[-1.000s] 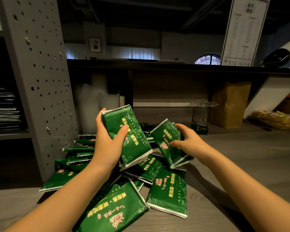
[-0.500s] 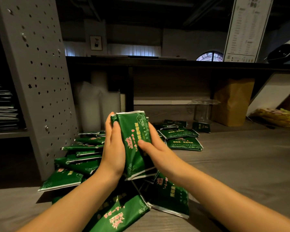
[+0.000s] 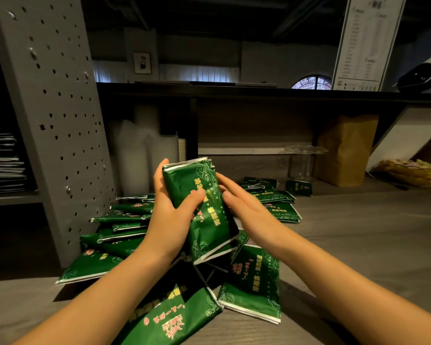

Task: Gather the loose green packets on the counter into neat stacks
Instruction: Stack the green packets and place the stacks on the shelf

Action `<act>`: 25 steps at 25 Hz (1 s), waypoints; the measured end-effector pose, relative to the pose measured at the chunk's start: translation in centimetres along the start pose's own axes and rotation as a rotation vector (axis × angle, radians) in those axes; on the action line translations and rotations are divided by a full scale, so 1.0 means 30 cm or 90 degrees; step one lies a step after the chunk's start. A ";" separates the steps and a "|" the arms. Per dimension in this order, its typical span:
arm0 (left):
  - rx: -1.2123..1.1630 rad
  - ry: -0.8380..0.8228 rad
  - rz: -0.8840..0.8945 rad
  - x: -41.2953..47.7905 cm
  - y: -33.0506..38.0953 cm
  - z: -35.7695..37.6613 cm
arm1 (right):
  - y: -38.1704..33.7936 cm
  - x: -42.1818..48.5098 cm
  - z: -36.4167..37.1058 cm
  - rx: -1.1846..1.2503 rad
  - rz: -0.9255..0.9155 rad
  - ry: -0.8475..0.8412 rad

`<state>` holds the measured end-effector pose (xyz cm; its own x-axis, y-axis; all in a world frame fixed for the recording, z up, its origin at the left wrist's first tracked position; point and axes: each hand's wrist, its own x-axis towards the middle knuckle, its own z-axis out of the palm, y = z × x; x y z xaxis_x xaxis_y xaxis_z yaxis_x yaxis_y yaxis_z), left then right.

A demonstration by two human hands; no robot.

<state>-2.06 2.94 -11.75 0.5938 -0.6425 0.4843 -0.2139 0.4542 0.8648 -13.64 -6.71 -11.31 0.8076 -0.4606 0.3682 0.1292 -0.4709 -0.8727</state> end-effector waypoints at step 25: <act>0.021 0.014 -0.035 0.007 0.043 -0.018 | -0.019 0.009 -0.173 0.295 0.011 0.297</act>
<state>-1.80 3.71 -10.60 0.6226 -0.6520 0.4327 -0.2052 0.3976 0.8943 -16.49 -10.46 -9.04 0.4904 -0.7923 0.3630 0.4372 -0.1366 -0.8889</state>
